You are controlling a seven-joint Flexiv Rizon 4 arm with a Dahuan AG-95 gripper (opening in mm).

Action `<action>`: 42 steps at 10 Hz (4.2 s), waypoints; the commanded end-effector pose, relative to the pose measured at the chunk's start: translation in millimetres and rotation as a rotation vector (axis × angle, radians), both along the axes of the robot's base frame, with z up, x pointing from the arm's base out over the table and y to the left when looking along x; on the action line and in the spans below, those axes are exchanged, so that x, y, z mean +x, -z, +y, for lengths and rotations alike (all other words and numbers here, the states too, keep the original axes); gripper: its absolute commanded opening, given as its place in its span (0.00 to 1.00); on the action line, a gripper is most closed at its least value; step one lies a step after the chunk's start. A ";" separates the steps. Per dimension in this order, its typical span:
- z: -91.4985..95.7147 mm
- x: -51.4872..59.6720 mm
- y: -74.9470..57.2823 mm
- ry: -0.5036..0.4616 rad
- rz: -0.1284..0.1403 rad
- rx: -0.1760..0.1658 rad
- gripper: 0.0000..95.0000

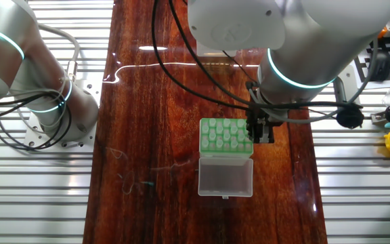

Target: Transfer all large pipette tips from one holder to another

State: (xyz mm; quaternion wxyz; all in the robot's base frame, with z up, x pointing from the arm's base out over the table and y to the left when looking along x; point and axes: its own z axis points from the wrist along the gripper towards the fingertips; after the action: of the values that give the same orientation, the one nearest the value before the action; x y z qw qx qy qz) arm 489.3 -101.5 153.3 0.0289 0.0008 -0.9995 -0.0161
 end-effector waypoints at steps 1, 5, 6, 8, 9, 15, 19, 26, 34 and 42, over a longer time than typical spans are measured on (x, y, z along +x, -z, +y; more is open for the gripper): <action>0.1 0.4 0.8 0.000 0.003 -0.003 0.20; 1.0 1.7 3.3 0.002 0.003 -0.005 0.00; 1.0 1.7 3.4 0.004 0.005 -0.008 0.00; 0.9 2.1 4.3 0.006 0.004 -0.006 0.00; 0.9 2.5 4.1 0.004 0.004 -0.005 0.00; 0.5 -0.7 -9.6 -0.025 0.004 -0.015 0.00; -4.2 -0.4 -31.3 -0.050 0.009 -0.023 0.00; 1.7 6.2 -53.4 -0.061 0.009 -0.024 0.00; 10.0 12.7 -68.7 -0.099 0.001 -0.027 0.00; 16.7 9.9 -94.4 -0.108 0.000 -0.026 0.00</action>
State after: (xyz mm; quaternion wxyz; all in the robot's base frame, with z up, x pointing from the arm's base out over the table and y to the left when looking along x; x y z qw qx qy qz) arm 499.2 -84.5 250.3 0.0297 0.0543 -0.9981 -0.0016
